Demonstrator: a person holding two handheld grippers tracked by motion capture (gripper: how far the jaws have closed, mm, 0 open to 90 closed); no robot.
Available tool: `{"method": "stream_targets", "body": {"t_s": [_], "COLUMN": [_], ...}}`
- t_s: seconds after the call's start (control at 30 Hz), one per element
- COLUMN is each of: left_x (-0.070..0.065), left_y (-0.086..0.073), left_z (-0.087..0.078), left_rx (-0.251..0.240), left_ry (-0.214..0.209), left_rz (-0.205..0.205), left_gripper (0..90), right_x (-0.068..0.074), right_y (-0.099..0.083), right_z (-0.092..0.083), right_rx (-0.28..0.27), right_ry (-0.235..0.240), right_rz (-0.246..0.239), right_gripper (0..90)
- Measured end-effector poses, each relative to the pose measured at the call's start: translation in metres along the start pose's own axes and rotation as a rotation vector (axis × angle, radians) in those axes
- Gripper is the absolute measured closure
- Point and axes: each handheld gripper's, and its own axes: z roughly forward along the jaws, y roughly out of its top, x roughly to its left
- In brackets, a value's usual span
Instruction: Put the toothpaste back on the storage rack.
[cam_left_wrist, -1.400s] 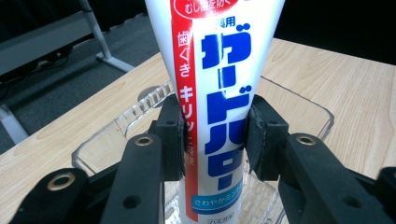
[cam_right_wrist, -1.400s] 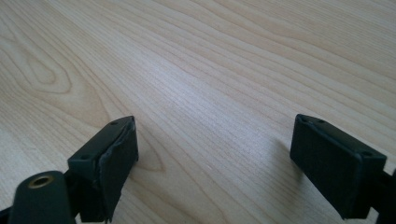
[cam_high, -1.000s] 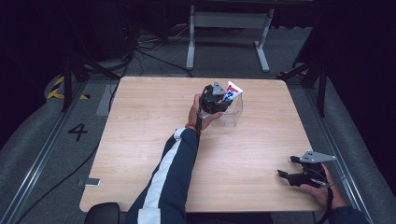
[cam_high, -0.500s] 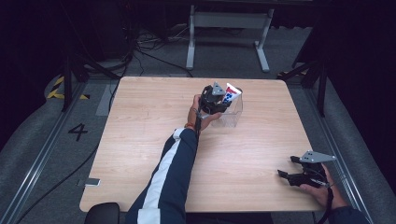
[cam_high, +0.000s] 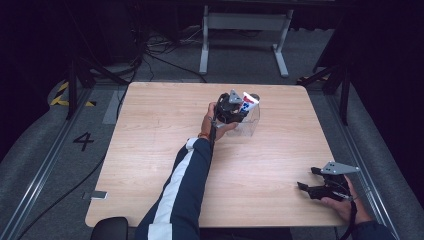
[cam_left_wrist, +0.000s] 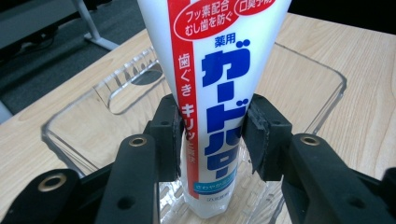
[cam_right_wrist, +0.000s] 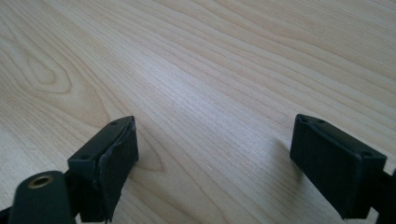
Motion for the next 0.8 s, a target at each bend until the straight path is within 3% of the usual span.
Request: {"method": "stream_targets", "body": {"t_s": [0.8], "left_x": [-0.002], "left_y": [0.0024], "left_z": [-0.006], "left_rx": [0.003], "left_ry": [0.002], "left_rz": [-0.001], "left_gripper": [48.8], "right_x": [-0.0001], "right_y": [0.0], "right_z": [0.0], "right_rx": [0.0], "right_ry": [0.0], "right_rz": [0.0], "right_gripper": [15.4]}}
